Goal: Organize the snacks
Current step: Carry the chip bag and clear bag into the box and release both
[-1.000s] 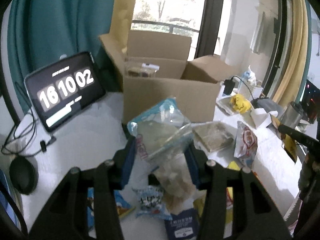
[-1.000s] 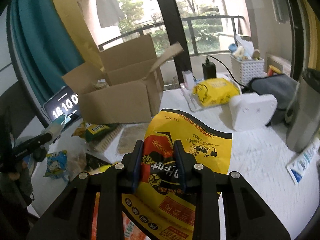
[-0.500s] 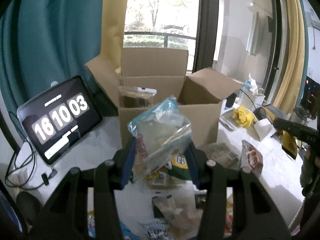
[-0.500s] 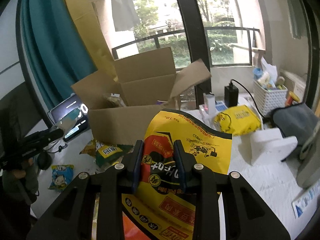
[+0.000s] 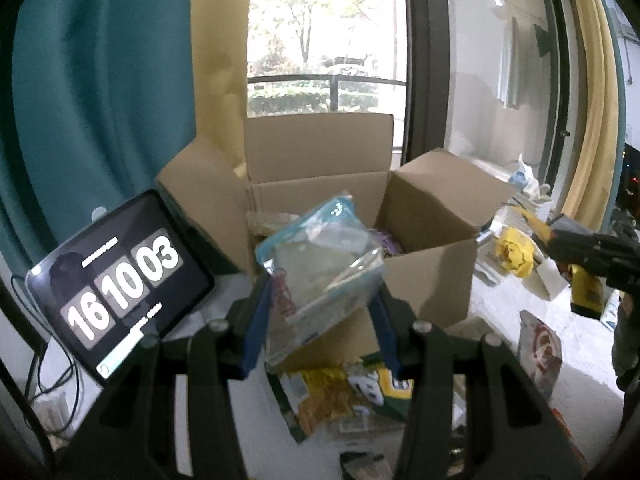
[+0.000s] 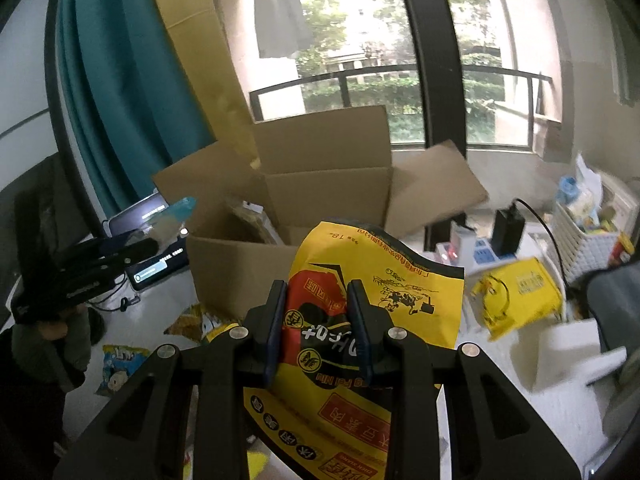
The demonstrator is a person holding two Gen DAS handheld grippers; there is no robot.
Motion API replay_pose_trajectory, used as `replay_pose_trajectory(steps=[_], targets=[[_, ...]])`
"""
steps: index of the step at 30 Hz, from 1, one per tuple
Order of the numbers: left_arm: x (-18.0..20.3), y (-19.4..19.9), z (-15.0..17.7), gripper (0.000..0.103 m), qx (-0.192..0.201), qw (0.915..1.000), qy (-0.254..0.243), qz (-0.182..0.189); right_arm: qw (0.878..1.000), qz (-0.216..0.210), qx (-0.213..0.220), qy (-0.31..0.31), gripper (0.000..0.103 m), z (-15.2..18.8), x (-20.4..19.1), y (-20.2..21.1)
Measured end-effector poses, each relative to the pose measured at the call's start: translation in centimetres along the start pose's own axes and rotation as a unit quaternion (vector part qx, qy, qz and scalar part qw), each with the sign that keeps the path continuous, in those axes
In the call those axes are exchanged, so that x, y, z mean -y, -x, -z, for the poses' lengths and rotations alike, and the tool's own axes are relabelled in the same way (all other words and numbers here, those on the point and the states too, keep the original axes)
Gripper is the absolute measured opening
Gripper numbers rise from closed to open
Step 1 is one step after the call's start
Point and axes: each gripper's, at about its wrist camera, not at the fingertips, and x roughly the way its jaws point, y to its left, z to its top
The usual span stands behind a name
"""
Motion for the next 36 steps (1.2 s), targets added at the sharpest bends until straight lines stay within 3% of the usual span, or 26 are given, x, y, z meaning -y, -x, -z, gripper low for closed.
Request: replay_pose_trajectory(steps=[9,25,31,36], targets=[[-0.4,-3.9,-1.7,0.049,-0.009,0.9997,-0.02,-0.005,1.0,-0.017,0.004,0.015,0.033,-2.8,-0.5,-3.4],[-1.4,-13.0,-3.7,0.05,-0.075,0.9969,-0.02,-0.009,0.999,-0.027,0.008,0.034,0.033,-6.9,0.1,-8.7],[-2.4,-14.6,-4.6,0.054,-0.078,0.9967,-0.007,-0.022,0.999,-0.03,0.001,0.028,0.033,-7.3,0.5,-10.7],[-2.7,-13.7,-4.1,0.06,-0.072,0.9973,0.005,-0.01,0.999,-0.029,-0.009,0.031,0.033,-7.5,0.3,-12.3]])
